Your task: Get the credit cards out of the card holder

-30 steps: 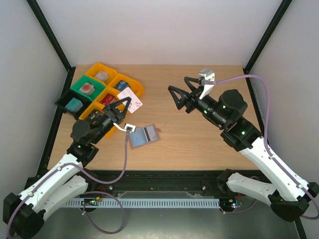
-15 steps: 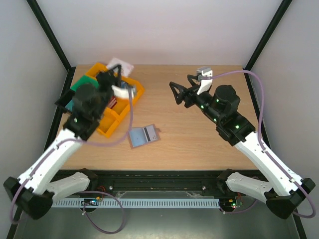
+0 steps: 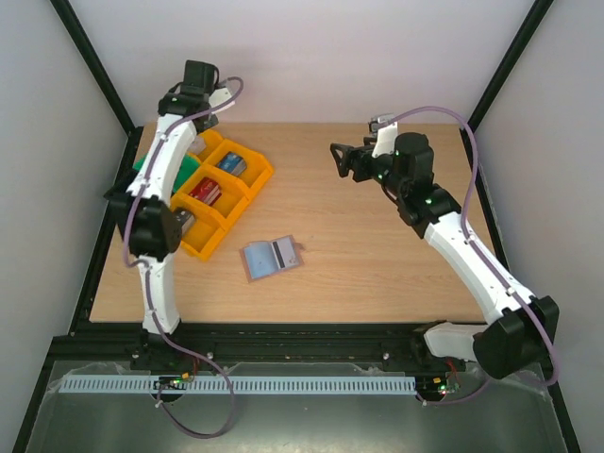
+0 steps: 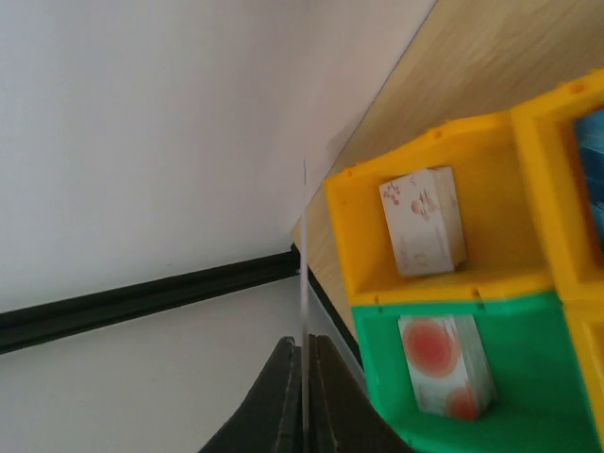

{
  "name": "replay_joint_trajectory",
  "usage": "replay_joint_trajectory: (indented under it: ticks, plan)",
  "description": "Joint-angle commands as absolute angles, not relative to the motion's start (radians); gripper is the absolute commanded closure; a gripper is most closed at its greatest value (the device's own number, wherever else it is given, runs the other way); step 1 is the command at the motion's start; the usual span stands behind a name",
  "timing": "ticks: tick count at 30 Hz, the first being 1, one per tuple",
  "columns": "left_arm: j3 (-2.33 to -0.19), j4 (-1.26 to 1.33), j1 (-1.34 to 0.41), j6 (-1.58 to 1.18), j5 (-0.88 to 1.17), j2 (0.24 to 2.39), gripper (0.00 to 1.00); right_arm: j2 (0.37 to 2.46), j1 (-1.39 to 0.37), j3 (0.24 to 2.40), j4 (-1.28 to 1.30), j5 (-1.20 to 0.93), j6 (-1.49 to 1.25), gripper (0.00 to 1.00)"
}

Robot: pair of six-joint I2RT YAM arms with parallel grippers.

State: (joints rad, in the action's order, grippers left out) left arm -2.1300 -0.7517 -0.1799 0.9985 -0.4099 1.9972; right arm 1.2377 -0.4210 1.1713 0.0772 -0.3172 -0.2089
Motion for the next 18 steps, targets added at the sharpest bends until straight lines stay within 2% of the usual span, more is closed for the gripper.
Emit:
replay_joint_trajectory:
  ticks: [1, 6, 18]
  plan:
    - [-2.399, -0.905, -0.128, 0.856, -0.500, 2.264, 0.98, 1.291, -0.374, 1.201, 0.042, -0.378, -0.219, 0.07]
    - [-2.417, -0.668, -0.068, 0.872, -0.565, 2.417, 0.98, 1.338, -0.354, 1.186, 0.031, -0.386, -0.241, 0.07]
    - [-2.413, -0.559, -0.053, 0.624, -0.421, 2.497, 0.98, 1.434, -0.345, 1.231, 0.041, -0.431, -0.268, 0.06]
